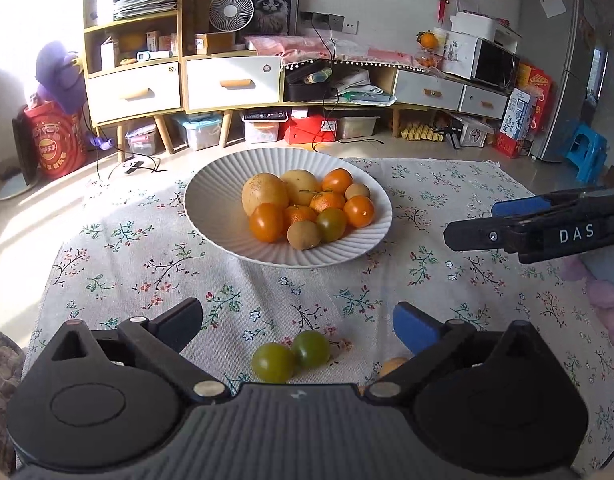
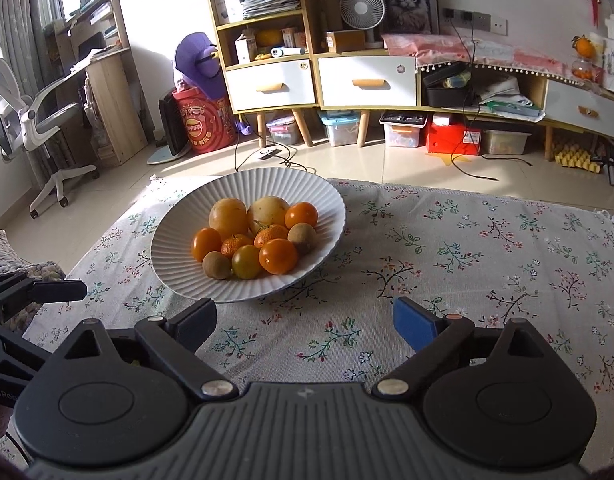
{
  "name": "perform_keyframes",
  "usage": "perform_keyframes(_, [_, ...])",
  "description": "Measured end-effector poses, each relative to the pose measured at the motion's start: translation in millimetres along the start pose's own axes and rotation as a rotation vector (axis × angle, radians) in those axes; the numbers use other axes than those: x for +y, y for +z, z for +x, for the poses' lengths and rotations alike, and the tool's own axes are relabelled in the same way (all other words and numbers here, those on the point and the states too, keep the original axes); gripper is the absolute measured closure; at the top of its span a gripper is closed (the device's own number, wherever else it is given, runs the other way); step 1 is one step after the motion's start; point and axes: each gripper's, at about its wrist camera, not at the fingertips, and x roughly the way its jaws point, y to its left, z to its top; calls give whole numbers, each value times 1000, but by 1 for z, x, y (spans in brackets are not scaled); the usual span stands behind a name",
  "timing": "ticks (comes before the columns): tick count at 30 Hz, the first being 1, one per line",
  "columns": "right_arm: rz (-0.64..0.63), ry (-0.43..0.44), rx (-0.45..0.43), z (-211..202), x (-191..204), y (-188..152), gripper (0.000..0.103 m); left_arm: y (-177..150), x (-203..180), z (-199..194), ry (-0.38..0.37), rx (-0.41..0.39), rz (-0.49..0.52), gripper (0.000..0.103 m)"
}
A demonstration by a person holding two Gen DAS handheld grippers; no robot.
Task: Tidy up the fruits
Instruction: 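Withdraw both grippers from the plate toward the remaining kiwis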
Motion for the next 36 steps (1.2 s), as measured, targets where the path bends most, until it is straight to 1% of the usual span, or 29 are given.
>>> perform_keyframes(3, [-23, 8, 3, -5, 4, -7, 6, -5, 3, -4, -16, 6, -10, 10])
perform_keyframes(9, [-49, 13, 9, -14, 10, -24, 3, -19, 13, -4, -9, 32, -37, 10])
perform_keyframes(12, [-62, 11, 17, -14, 11, -30, 3, -26, 16, -6, -8, 19, -38, 10])
perform_keyframes(16, [-91, 17, 22, -16, 16, -41, 3, -36, 17, -9, -31, 16, -60, 10])
perform_keyframes(24, [-141, 47, 35, -17, 25, -53, 2, -48, 7, -13, -39, 33, 5, 10])
perform_keyframes(32, [-177, 46, 56, -16, 28, -61, 2, -57, -6, -7, -54, 46, 63, 10])
perform_keyframes(36, [-182, 40, 69, -14, 28, -65, 2, -59, -15, -1, -49, 49, 90, 11])
